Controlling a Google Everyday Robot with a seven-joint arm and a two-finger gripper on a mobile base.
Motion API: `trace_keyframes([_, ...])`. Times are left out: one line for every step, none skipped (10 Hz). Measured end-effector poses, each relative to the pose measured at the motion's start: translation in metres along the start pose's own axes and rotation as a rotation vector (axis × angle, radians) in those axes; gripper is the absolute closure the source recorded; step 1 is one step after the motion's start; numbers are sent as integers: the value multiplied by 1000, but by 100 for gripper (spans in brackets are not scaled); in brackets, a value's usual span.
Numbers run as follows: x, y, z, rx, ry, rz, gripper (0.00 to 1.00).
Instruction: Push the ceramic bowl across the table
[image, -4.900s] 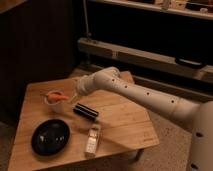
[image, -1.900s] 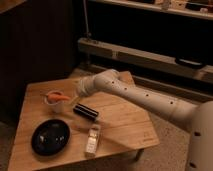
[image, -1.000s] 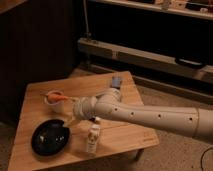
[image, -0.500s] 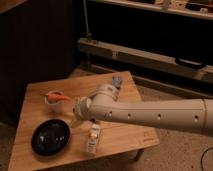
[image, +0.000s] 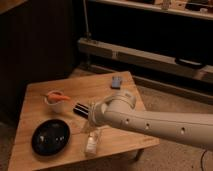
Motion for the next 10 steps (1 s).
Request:
trace_keyframes([-6, 3, 4, 8, 22, -21, 25])
trace_keyframes([-12, 8, 11, 32, 33, -43, 25])
trace_keyframes([-19, 13, 22, 75, 19, -59, 25])
trace_keyframes([-22, 17, 32, 112, 4, -70, 25])
trace_keyframes([-26, 21, 43, 152, -9, -74, 25])
trace_keyframes([-32, 24, 57, 195, -23, -75, 25])
trace_keyframes([-37, 24, 70, 228, -31, -74, 25])
trace_keyframes([-36, 21, 87, 263, -27, -81, 25])
trace_keyframes([-30, 20, 99, 292, -16, -90, 25])
trace_keyframes([-24, 18, 108, 311, -6, -97, 25])
